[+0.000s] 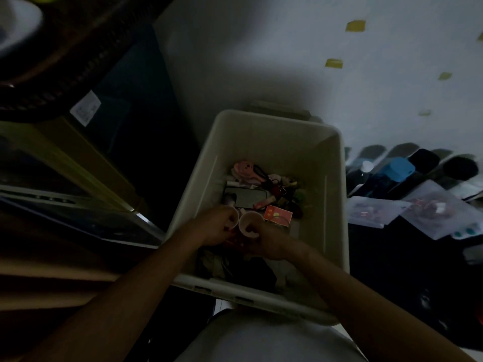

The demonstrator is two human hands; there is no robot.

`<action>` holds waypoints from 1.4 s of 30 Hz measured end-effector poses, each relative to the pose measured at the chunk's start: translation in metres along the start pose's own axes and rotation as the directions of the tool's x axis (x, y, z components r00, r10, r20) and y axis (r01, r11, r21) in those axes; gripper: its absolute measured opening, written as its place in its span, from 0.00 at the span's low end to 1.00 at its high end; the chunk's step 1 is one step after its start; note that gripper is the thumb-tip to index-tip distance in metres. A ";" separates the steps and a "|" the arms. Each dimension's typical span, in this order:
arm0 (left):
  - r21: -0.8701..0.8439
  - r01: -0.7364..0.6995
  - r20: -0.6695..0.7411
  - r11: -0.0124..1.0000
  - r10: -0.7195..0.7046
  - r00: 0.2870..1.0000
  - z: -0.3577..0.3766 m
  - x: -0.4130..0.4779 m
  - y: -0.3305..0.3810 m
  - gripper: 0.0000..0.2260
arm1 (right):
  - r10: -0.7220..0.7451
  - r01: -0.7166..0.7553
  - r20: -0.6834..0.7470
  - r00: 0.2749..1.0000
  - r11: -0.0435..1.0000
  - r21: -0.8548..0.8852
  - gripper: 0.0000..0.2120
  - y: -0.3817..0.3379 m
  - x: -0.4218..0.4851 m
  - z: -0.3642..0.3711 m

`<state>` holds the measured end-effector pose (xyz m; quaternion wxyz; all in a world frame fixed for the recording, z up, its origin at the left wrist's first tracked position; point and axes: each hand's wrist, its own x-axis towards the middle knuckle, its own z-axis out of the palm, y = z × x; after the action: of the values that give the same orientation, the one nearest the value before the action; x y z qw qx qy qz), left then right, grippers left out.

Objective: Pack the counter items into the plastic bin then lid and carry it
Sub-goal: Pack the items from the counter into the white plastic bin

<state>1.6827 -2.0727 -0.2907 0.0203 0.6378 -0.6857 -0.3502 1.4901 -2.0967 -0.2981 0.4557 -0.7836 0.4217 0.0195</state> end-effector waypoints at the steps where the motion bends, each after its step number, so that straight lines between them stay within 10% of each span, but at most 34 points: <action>1: 0.007 0.000 -0.011 1.000 0.001 1.000 -0.003 0.000 0.001 0.10 | -0.001 0.001 -0.016 1.000 1.000 -0.014 0.26 -0.001 -0.003 -0.004; 22: -0.084 -0.320 -0.309 0.944 0.280 0.909 -0.027 0.028 0.156 0.12 | -0.052 0.164 -0.469 0.882 0.966 0.202 0.14 0.013 -0.113 -0.129; 42: 0.006 -0.519 -0.075 0.855 0.518 0.852 0.066 0.105 0.367 0.18 | 0.294 -0.076 -0.682 0.670 0.941 0.331 0.15 0.188 -0.259 -0.198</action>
<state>1.3163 -2.1576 -0.1985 0.1439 0.4418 -0.8284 -0.3129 1.1261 -2.1179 -0.2065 0.3523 -0.6092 0.6429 -0.3024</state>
